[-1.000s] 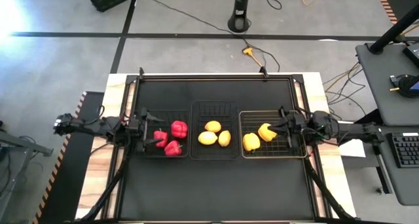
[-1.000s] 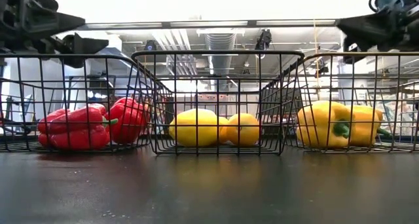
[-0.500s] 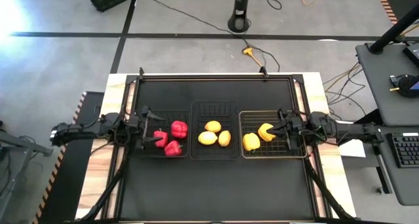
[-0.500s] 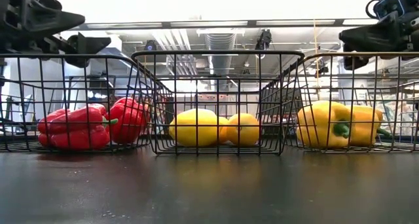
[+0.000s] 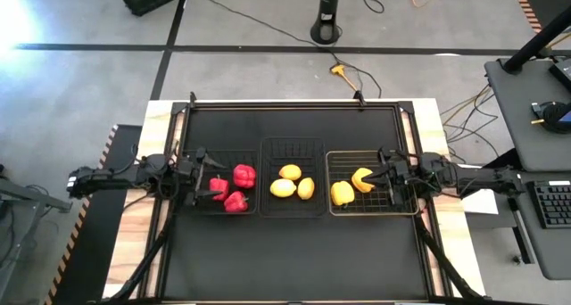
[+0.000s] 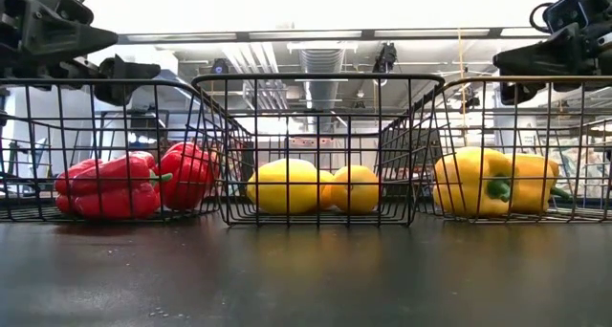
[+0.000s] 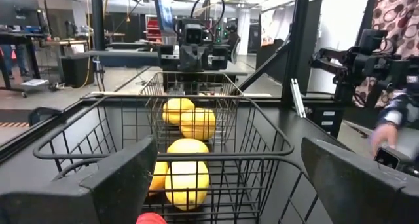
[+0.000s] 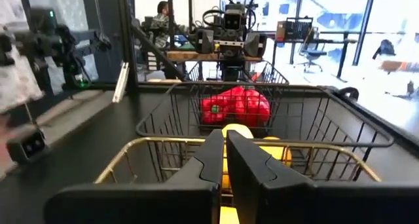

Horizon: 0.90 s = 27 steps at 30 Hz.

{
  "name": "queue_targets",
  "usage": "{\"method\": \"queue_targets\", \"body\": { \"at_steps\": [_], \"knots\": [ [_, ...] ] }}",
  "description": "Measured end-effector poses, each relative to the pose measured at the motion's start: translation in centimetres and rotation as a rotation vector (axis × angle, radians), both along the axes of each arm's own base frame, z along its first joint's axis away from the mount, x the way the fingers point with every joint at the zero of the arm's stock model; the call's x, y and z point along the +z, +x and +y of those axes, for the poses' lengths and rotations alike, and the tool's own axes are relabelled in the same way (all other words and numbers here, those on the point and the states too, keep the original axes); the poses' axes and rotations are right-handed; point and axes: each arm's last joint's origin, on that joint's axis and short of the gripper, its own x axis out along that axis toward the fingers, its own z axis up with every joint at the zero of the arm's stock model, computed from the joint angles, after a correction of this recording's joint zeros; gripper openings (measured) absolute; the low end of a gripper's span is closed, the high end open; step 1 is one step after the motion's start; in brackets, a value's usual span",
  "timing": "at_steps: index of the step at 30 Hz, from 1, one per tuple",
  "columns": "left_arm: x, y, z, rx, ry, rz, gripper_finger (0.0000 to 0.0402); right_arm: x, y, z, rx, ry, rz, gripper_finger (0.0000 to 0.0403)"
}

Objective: Sort produce into baskets
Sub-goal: Return to Home Position

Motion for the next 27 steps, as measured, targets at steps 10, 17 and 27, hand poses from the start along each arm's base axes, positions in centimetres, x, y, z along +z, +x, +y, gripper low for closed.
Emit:
{"method": "queue_targets", "body": {
  "at_steps": [10, 17, 27],
  "knots": [
    [-0.13, 0.1, 0.01, 0.002, -0.001, 0.016, 0.0361, -0.02, -0.01, 0.0, 0.0, 0.125, 0.017, 0.0013],
    [-0.16, 0.12, 0.01, 0.002, -0.001, 0.019, 0.0361, -0.03, -0.01, 0.0, 0.0, 0.125, 0.018, 0.0013],
    [-0.16, 0.12, 0.01, 0.002, -0.001, 0.019, 0.0361, -0.05, -0.01, 0.0, 0.001, 0.125, 0.019, 0.0013]
  ]
}}
